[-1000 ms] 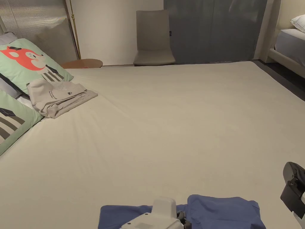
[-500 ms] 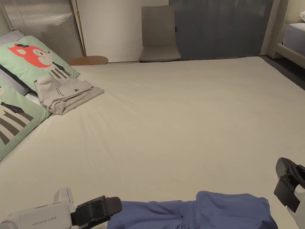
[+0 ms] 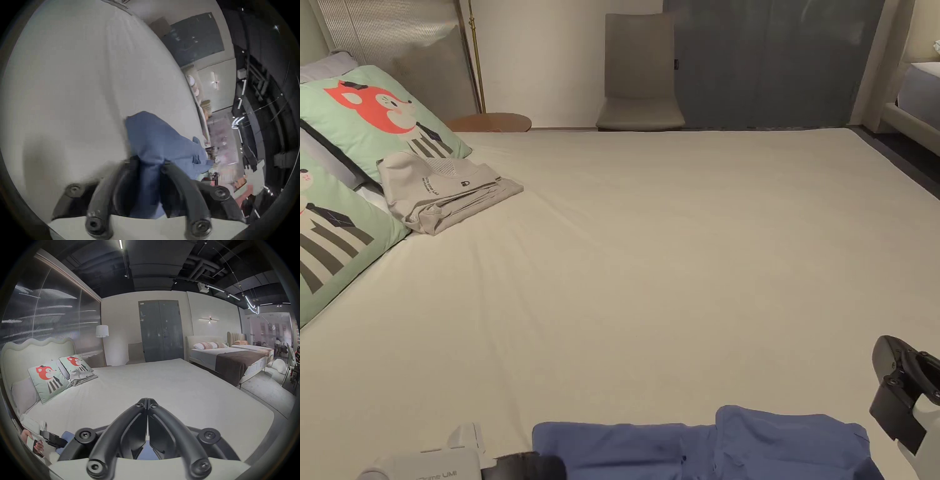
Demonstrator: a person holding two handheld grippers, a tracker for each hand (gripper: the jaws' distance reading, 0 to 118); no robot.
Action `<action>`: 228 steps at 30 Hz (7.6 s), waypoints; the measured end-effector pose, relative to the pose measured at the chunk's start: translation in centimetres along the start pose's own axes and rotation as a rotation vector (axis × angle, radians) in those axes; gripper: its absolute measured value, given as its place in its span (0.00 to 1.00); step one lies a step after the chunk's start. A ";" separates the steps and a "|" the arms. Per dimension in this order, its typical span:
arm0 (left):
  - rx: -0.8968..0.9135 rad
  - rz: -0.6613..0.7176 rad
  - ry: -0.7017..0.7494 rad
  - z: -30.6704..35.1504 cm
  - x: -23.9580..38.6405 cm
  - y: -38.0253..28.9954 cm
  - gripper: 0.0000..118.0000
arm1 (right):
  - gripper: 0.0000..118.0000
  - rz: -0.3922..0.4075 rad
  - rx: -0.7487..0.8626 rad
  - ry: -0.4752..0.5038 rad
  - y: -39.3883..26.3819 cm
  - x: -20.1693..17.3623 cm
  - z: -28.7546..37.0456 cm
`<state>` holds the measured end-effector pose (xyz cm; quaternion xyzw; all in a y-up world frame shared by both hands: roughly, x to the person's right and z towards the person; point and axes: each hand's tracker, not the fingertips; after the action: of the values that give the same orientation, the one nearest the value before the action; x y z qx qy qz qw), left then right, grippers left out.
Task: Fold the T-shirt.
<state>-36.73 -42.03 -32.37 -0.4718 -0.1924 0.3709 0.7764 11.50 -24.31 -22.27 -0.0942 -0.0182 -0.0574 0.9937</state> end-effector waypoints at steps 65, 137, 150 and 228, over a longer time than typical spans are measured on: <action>0.155 -0.734 0.298 -19.0 28.1 -17.1 0.00 | 0.01 -0.109 0.007 -0.086 -1.3 7.9 2.7; 0.233 0.239 0.079 23.3 -16.2 9.5 0.19 | 0.00 0.021 -0.797 0.387 -7.0 -12.9 -15.5; 0.400 -0.132 0.624 21.3 -3.1 4.4 0.89 | 0.00 0.079 -0.697 0.366 -4.5 -11.5 -13.8; 1.154 -0.814 0.457 7.5 30.8 -4.9 0.94 | 1.00 0.171 0.281 -0.018 9.0 -2.1 -3.1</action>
<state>-19.61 -15.62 -26.09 0.0542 0.0398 -0.0118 0.9977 10.58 -15.90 -27.03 0.0439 -0.0268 0.0315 0.9982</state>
